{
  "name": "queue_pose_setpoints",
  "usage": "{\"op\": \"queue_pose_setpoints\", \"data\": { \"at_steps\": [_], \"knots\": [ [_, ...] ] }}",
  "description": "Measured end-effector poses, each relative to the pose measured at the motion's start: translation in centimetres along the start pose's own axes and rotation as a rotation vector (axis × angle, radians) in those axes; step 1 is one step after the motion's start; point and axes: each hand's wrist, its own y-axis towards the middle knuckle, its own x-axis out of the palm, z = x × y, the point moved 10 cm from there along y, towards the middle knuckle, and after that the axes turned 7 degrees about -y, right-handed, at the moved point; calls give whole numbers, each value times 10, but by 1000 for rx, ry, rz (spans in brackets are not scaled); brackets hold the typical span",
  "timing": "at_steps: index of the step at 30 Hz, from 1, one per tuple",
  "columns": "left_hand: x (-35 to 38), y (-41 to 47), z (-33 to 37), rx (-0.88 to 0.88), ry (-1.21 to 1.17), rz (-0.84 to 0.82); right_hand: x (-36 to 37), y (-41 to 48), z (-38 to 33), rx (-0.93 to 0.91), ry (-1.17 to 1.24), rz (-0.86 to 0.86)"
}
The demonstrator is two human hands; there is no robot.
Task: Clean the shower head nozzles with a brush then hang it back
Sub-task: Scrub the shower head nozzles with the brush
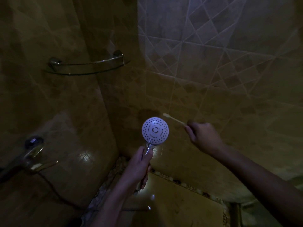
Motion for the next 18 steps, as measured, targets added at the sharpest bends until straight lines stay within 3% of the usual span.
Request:
{"op": "queue_pose_setpoints", "data": {
  "at_steps": [1, 4, 5, 9, 11, 14, 15, 18],
  "knots": [
    [0, 0, 0, 1, 0, 2, 0, 0, -6, -53, 33, 7],
    [0, 1, 0, 4, 10, -1, 20, -18, -46, -352, 119, -191],
    [0, 1, -1, 3, 14, -3, 25, -19, -47, -370, 85, -206],
    [-2, 2, -4, -6, 7, -5, 5, 10, 6, 73, -35, -54],
    [-3, 3, -4, -1, 1, -3, 2, 9, -8, -48, 35, -31],
    [-4, 4, -3, 13, 6, 11, 25, -11, -49, -307, 77, -251],
    [-4, 5, -3, 16, 5, 12, 28, -10, -45, -287, 21, -241],
    [-5, 4, -2, 14, 1, 31, 10, 12, -11, 16, -57, -61]
  ]
}}
